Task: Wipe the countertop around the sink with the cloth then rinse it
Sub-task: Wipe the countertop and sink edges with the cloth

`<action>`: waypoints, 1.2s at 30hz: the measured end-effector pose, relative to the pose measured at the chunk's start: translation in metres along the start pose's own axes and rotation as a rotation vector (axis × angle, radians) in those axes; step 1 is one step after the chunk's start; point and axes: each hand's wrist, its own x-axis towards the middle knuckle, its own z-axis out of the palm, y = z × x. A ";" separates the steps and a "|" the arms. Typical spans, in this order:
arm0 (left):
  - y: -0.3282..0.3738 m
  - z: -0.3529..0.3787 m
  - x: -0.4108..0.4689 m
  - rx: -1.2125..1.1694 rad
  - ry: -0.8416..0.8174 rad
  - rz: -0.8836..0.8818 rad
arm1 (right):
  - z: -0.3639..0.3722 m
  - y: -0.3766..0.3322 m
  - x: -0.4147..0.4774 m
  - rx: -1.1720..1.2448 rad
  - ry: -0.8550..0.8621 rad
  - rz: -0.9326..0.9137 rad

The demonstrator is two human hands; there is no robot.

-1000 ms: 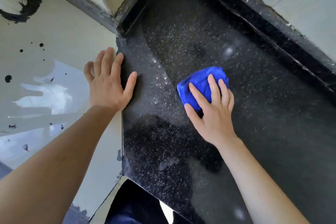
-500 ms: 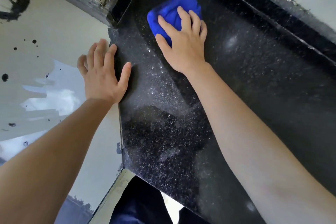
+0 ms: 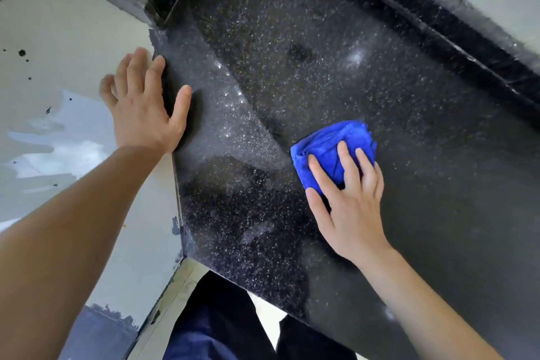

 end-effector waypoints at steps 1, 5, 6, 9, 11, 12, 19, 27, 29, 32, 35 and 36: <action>0.000 0.000 0.000 0.001 0.007 0.003 | 0.002 -0.006 0.001 -0.010 -0.005 0.005; -0.001 0.001 0.000 0.012 0.022 0.013 | 0.003 -0.023 0.022 -0.011 0.007 -0.068; -0.001 0.002 0.000 0.015 0.023 0.014 | 0.002 -0.027 0.034 -0.003 0.012 -0.112; -0.001 0.003 0.000 0.018 0.031 0.015 | 0.003 -0.043 0.083 0.036 0.058 -0.185; -0.001 0.003 0.000 0.016 0.032 0.012 | 0.007 -0.058 0.114 0.050 0.110 -0.175; -0.002 0.003 0.000 0.015 0.036 0.011 | 0.009 -0.064 0.124 0.055 0.134 -0.157; -0.003 0.005 -0.001 0.020 0.040 0.017 | 0.012 -0.050 0.047 0.148 0.144 -0.082; 0.000 0.001 0.000 0.006 -0.005 0.014 | 0.011 -0.069 -0.011 0.069 -0.028 -0.125; -0.002 0.002 0.000 0.004 0.002 0.017 | 0.011 -0.077 0.023 0.066 -0.024 -0.162; -0.004 0.002 -0.001 0.003 0.009 0.001 | 0.013 -0.094 0.100 0.076 0.017 -0.184; -0.004 0.002 0.000 -0.015 -0.005 -0.008 | 0.015 -0.113 0.164 0.069 0.056 -0.139; -0.005 0.001 -0.001 -0.031 0.001 -0.008 | 0.015 -0.117 0.174 0.061 0.079 -0.121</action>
